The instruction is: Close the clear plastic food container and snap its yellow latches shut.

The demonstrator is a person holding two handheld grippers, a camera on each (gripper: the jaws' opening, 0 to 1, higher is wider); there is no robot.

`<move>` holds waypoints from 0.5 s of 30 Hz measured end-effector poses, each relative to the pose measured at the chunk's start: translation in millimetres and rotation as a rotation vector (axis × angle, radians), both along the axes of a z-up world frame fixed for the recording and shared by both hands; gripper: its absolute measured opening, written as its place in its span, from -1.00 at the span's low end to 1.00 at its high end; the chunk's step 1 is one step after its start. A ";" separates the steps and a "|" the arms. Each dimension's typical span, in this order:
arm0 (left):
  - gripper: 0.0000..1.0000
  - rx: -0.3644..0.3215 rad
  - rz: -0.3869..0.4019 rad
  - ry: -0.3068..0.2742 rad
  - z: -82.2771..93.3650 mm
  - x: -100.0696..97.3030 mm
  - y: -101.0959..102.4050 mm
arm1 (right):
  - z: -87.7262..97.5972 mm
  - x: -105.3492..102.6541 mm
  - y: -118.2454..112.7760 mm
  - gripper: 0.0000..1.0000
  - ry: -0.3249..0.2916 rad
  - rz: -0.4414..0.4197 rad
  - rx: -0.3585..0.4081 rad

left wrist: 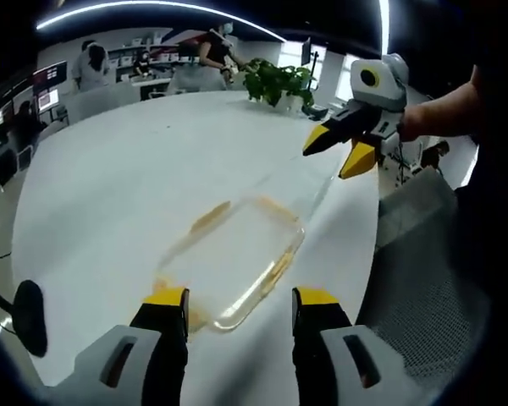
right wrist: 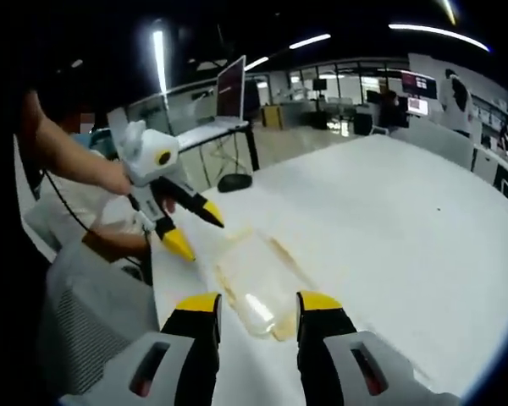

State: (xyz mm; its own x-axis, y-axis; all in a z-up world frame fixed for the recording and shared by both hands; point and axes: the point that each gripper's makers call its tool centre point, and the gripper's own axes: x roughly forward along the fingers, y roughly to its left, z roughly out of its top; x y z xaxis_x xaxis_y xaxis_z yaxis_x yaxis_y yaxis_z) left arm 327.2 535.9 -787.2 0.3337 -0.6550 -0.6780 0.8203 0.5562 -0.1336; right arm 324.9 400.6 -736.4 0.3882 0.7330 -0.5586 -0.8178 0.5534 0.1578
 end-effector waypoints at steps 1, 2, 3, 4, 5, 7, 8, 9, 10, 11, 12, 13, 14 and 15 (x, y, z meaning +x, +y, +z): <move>-0.04 0.001 0.002 0.003 -0.4 0.5 0.8 | -1.7 0.1 -0.2 -0.32 0.001 0.002 -0.006; -0.04 0.000 0.001 0.006 -0.6 0.5 1.0 | -3.1 0.1 0.3 -0.32 0.002 0.005 -0.011; -0.04 0.002 0.000 0.006 -0.7 0.5 1.4 | -3.4 0.2 0.8 -0.32 0.002 0.007 -0.012; -0.04 0.005 -0.001 0.006 -1.0 0.7 1.9 | -4.3 0.7 1.2 -0.32 0.003 0.009 -0.014; -0.04 0.010 -0.005 0.007 -2.1 1.2 3.1 | -6.3 1.4 1.1 -0.32 0.004 0.011 -0.017; -0.04 0.016 -0.009 0.010 -3.8 2.6 5.1 | -8.8 2.7 1.9 -0.32 0.004 0.016 -0.025; -0.04 0.018 -0.011 0.011 -4.0 3.1 5.6 | -9.7 3.3 2.3 -0.32 0.005 0.017 -0.028; -0.04 0.019 -0.013 0.012 -4.4 3.8 6.1 | -10.9 4.3 2.6 -0.32 0.010 0.016 -0.031; -0.03 0.020 -0.013 0.014 -4.8 4.4 6.3 | -11.7 4.9 2.5 -0.32 0.017 0.014 -0.031; -0.03 0.021 -0.017 0.015 -5.4 5.1 6.4 | -12.3 5.4 2.6 -0.31 0.023 0.010 -0.028; -0.03 0.024 -0.020 0.015 -5.9 5.8 6.6 | -13.3 6.4 2.6 -0.31 0.025 0.008 -0.031; -0.03 0.029 -0.026 0.013 -6.6 6.4 6.9 | -13.9 6.4 2.5 -0.31 0.024 0.010 -0.034; -0.03 0.032 -0.030 0.012 -7.1 6.8 7.0 | -14.1 6.5 2.7 -0.31 0.024 0.012 -0.035; -0.03 0.035 -0.033 0.011 -7.5 7.4 7.1 | -14.8 6.9 2.9 -0.31 0.024 0.013 -0.037</move>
